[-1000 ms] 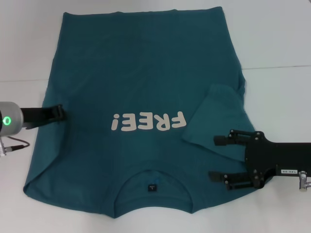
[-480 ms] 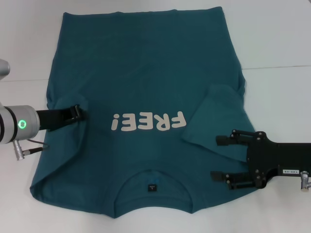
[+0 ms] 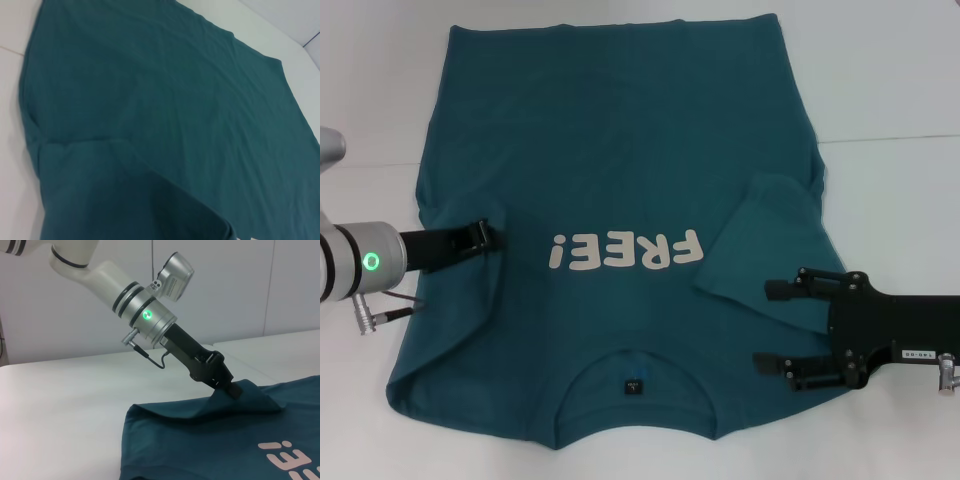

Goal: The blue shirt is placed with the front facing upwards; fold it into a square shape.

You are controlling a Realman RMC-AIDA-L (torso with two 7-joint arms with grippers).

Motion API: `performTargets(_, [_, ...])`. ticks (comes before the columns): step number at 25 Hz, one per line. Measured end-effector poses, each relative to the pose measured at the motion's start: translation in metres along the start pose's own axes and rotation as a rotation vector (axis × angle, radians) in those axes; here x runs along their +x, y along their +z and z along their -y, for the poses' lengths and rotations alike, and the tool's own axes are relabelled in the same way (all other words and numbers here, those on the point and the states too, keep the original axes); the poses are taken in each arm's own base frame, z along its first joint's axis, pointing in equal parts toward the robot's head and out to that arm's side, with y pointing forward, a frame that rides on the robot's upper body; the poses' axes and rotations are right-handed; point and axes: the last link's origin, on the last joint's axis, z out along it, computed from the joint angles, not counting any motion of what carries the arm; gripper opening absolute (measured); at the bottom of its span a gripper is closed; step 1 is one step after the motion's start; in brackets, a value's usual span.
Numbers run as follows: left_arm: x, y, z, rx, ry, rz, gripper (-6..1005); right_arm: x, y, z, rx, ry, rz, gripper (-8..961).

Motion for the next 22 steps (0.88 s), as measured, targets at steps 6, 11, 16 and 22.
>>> performTargets(6, [-0.006, 0.004, 0.001, -0.019, -0.043, 0.007, 111, 0.0, 0.001, -0.001, -0.001, 0.002, 0.002, 923])
performTargets(11, [-0.005, 0.004, -0.002, -0.05, -0.072, -0.002, 120, 0.0, 0.001, 0.0, 0.002, 0.002, 0.001, 923])
performTargets(16, [-0.001, 0.002, -0.007, -0.094, -0.102, -0.017, 198, 0.0, 0.001, 0.0, 0.003, 0.002, 0.0, 924])
performTargets(22, [0.011, -0.009, -0.014, -0.191, -0.083, -0.042, 437, -0.002, -0.002, 0.005, 0.016, 0.034, -0.008, 924])
